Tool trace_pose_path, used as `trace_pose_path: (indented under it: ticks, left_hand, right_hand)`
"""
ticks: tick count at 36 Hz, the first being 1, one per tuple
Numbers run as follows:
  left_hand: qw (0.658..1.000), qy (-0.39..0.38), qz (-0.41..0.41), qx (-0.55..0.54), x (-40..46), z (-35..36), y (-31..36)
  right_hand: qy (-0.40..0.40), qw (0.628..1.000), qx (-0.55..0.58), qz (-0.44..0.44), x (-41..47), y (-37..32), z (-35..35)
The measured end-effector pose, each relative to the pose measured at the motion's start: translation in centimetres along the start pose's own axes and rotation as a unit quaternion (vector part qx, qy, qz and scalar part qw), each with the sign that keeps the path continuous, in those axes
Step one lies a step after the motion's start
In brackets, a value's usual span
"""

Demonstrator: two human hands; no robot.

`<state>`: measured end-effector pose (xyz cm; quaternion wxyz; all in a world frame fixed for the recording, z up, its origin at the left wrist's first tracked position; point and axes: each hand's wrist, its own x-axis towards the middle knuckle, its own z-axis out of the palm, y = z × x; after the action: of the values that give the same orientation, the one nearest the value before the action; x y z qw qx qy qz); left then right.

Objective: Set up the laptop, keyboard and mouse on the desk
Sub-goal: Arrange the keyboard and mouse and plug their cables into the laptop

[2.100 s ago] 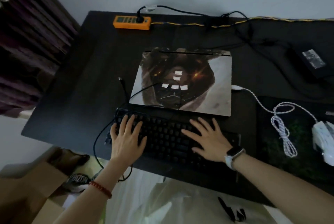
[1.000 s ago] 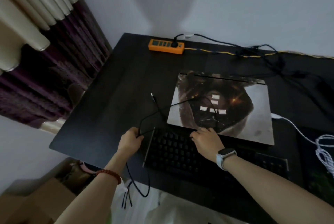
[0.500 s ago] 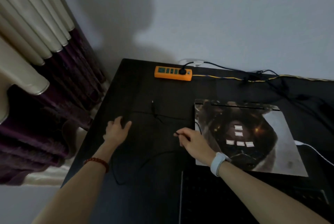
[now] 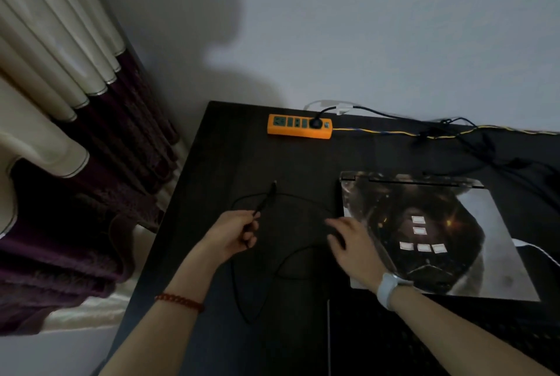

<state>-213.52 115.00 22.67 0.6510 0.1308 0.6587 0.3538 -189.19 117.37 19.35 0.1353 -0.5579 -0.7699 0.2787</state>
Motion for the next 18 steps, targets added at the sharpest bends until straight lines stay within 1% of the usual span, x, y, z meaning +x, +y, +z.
trace_pose_path:
  ticks: [2,3,4,6,8,11,13,16,18]
  left_hand:
    - [0.993,-0.013,0.012,0.116,-0.2,-1.5,0.2]
    - [0.983,-0.012,0.022,0.182,-0.3,-2.3,0.2]
    - [0.969,-0.005,0.034,0.246,-0.3,-2.8,0.2]
    - [0.935,0.014,0.057,0.349,-0.3,-3.7,0.2]
    - [0.900,0.033,0.093,0.424,-0.1,-4.3,0.2]
    - [0.823,0.081,0.135,0.546,-0.1,-4.8,0.5]
    - [0.790,0.118,0.154,0.581,-0.5,-4.5,1.0]
    - [0.732,0.171,0.188,0.633,-1.1,-3.5,1.9]
    - [0.712,0.188,0.198,0.647,-1.3,-2.7,2.3]
  right_hand:
    - [-0.046,0.991,-0.046,0.117,0.4,1.8,-0.1]
    - [-0.073,0.983,-0.077,0.149,0.4,2.6,0.0]
    - [-0.096,0.977,-0.107,0.159,0.3,3.1,0.1]
    - [-0.122,0.975,-0.128,0.135,-0.2,3.4,0.3]
    - [-0.148,0.976,-0.118,0.106,-0.9,3.1,0.8]
    - [-0.189,0.971,-0.133,0.055,-2.3,2.1,1.7]
    - [-0.208,0.967,-0.143,0.033,-3.2,1.8,2.2]
    - [-0.227,0.963,-0.144,0.026,-3.7,1.5,2.6]
    - [-0.243,0.960,-0.139,0.024,-3.6,1.3,2.7]
